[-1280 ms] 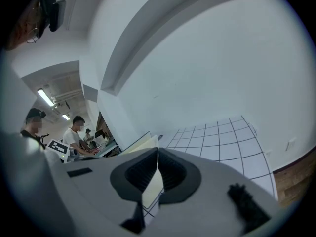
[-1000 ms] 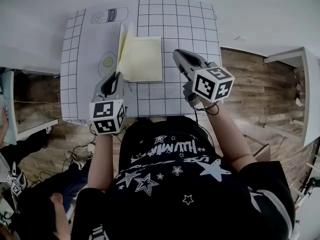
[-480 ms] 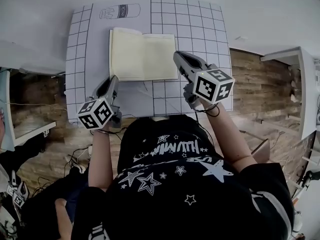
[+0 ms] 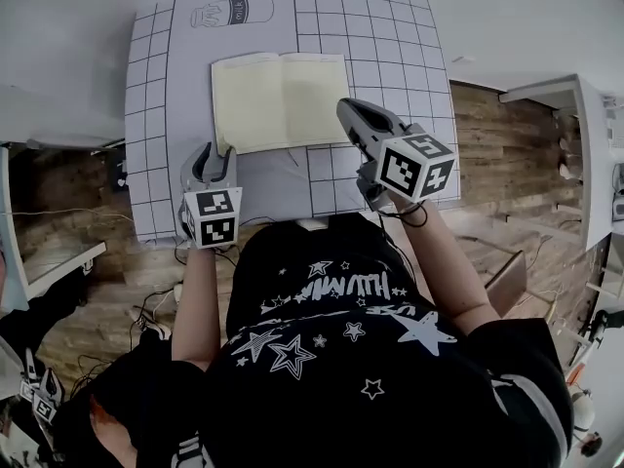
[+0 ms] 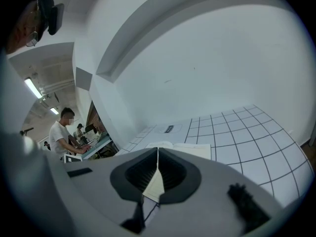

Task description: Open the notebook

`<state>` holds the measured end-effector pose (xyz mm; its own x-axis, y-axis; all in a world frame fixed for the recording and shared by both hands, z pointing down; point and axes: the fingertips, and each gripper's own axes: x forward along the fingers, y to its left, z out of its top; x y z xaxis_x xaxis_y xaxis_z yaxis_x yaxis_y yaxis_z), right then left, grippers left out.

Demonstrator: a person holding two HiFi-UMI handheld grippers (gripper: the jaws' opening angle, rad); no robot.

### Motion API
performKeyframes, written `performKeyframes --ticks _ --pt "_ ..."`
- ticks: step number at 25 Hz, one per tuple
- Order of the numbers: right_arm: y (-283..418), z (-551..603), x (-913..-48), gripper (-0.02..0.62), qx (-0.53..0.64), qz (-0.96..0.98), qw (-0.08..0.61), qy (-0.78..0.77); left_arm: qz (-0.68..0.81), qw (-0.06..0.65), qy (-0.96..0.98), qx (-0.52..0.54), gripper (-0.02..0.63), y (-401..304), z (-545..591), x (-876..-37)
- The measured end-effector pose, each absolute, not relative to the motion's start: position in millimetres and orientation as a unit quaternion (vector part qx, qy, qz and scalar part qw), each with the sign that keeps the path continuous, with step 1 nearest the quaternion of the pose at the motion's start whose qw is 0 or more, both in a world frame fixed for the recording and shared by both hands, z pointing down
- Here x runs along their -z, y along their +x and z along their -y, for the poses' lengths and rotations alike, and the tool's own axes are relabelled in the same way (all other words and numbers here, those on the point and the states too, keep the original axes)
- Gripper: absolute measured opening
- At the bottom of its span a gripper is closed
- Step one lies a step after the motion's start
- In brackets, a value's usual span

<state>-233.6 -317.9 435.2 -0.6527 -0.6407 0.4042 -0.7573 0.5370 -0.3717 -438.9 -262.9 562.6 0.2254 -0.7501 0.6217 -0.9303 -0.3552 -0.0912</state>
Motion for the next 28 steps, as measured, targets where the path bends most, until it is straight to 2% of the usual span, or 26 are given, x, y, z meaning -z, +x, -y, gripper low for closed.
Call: performKeyframes --ticks 3,7,15,17,21,28 --pt "-229 315 -437 0.015 -0.266 0.865 0.111 0.41 0.54 0.114 0.764 -0.333 0.179 -437 261 -567" --pt "-225 310 -436 0.017 -0.267 0.862 0.107 0.417 0.56 0.121 0.764 -0.296 0.176 -441 261 -551" --pt "-218 307 -426 0.015 -0.256 0.871 0.098 0.407 0.588 0.076 0.76 -0.266 0.153 -437 262 -499" --pt "-211 307 -422 0.015 -0.252 0.874 0.094 0.404 0.592 0.071 0.762 -0.252 0.136 -428 264 -484" --pt "-187 311 -419 0.015 -0.256 0.874 0.081 0.406 0.587 0.084 0.772 -0.23 0.029 -402 264 -468" --pt "-151 308 -410 0.015 -0.254 0.886 0.067 0.382 0.595 0.083 0.771 -0.211 0.009 -352 251 -448"
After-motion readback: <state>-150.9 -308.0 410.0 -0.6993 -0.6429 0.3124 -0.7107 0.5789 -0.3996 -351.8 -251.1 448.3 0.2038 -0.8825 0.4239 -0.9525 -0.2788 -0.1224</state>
